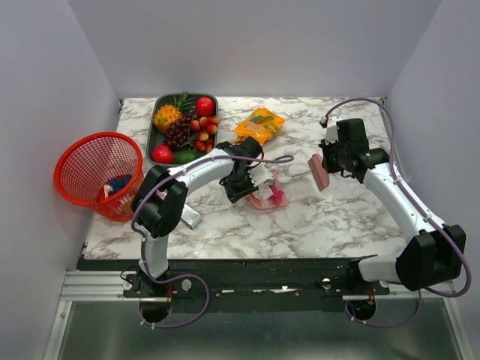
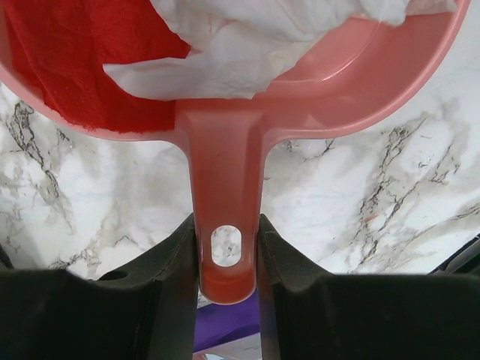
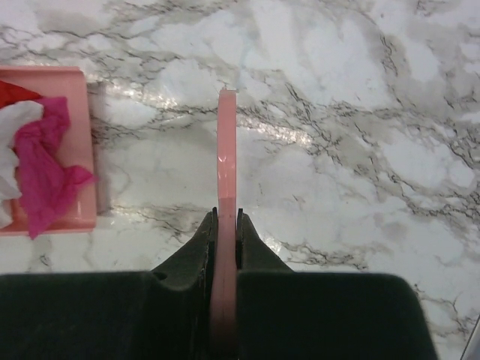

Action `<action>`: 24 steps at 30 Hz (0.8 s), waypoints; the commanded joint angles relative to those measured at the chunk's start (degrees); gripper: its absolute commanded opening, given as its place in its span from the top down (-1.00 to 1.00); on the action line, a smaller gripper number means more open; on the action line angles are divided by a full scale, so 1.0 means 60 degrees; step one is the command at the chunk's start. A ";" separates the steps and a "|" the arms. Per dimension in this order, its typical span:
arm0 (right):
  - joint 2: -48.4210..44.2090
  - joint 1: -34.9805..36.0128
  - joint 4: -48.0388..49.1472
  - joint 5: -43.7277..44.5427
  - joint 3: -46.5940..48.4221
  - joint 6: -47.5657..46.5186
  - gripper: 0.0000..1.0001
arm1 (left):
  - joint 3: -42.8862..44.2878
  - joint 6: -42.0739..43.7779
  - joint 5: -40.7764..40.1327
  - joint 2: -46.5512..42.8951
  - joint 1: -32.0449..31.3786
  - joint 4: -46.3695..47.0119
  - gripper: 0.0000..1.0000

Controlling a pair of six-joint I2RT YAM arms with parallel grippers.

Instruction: Sweep away the paper scraps from the table

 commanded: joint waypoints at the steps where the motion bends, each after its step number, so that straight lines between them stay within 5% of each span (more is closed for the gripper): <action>1: -0.0253 -0.0182 -0.0143 0.0310 -0.0460 -0.0146 0.99 | -0.0300 0.0169 0.0666 -0.0998 0.0175 0.0375 1.00; 9: -0.0019 -0.0417 -0.0011 0.0061 -0.0461 0.0030 0.99 | -0.0945 -0.0021 0.0844 -0.2024 0.0409 0.1181 1.00; 24: 0.0230 -0.0432 0.0253 -0.0525 -0.0446 0.0396 0.99 | 0.1206 0.0052 0.0668 -0.3401 0.2327 -0.1365 1.00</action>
